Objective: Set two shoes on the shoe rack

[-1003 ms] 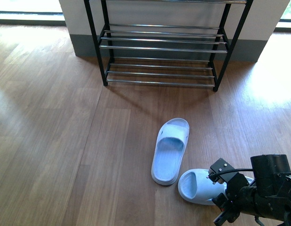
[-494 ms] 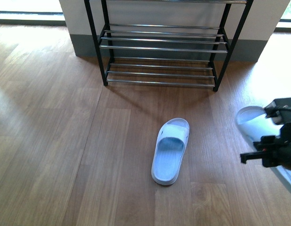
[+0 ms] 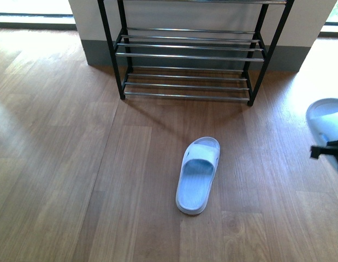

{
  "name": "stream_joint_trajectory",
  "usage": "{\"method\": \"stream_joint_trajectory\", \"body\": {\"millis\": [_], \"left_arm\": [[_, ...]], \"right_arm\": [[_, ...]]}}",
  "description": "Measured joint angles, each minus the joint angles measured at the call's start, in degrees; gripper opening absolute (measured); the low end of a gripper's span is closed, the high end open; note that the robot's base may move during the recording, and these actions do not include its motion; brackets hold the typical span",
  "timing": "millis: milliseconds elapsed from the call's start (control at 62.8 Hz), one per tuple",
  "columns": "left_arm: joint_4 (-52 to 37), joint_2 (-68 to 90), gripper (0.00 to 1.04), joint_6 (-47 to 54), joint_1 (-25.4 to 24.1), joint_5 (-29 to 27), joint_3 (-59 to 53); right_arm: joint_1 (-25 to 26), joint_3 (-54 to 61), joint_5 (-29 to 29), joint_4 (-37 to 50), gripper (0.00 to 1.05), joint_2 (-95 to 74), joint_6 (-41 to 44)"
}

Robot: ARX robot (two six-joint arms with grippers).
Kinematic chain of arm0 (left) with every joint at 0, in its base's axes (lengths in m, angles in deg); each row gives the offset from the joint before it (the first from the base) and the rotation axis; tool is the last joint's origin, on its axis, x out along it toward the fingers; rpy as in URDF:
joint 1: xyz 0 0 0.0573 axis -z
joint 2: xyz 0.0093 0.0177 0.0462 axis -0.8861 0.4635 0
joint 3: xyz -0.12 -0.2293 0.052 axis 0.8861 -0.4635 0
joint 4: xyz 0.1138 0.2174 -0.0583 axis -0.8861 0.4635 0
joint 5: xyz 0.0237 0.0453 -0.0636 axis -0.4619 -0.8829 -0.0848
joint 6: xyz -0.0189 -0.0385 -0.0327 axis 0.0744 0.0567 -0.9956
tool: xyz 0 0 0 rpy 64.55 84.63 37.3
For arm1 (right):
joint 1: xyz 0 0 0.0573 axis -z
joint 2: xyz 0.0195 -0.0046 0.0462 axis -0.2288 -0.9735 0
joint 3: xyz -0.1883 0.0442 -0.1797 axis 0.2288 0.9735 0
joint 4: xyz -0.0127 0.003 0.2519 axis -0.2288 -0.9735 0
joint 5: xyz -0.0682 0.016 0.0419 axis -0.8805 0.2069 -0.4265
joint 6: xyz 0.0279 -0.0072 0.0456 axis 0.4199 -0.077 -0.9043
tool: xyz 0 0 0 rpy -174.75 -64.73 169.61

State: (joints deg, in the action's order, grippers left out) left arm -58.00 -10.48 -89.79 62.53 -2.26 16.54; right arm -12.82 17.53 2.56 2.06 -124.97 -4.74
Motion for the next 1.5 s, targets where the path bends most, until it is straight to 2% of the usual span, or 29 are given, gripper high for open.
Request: {"method": "stream_joint_trajectory", "body": {"millis": [892, 908, 939, 955, 1019, 1083, 1162, 1290, 1417, 1497], "left_arm": [[0.0, 0.0, 0.95, 0.0, 0.0, 0.0, 0.0], [0.1, 0.1, 0.95, -0.1, 0.1, -0.4, 0.1], [2.7, 1.8, 0.95, -1.2, 1.6, -5.2, 1.0], [4.9, 4.1, 0.95, -2.5, 3.6, -11.6, 2.1], [2.2, 16.2, 0.95, -5.0, 8.3, -25.5, 4.9], [-6.5, 30.5, 0.95, -6.1, 9.6, -30.7, 6.9], [-18.3, 48.1, 0.95, -6.3, 10.0, -30.0, 10.2], [-36.5, 87.0, 0.95, -5.4, 11.8, -23.2, 21.9], [-41.2, 114.5, 0.95, -5.0, 14.5, -15.9, 33.3], [-42.8, 125.2, 0.95, -5.4, 15.8, -12.1, 39.7]], "right_arm": [[0.4, 0.5, 0.0, -0.3, 0.02, 1.0, -1.0], [0.4, 0.4, 0.0, -0.3, 0.02, 1.0, -1.0], [0.3, 0.4, 0.2, -0.2, 0.02, 1.1, -1.0], [0.3, 0.4, 0.2, -0.3, 0.02, 1.1, -1.0], [0.4, 0.5, 0.0, -0.3, 0.02, 1.0, -1.0], [0.3, 0.5, 0.1, -0.3, 0.02, 1.0, -1.0], [0.2, 0.5, 0.4, -0.3, 0.02, 1.0, -1.0], [0.2, 0.5, 0.4, -0.3, 0.02, 1.0, -1.0], [0.2, 0.5, 0.4, -0.3, 0.02, 1.0, -1.0], [0.2, 0.5, 0.4, -0.3, 0.02, 1.0, -1.0]]}}
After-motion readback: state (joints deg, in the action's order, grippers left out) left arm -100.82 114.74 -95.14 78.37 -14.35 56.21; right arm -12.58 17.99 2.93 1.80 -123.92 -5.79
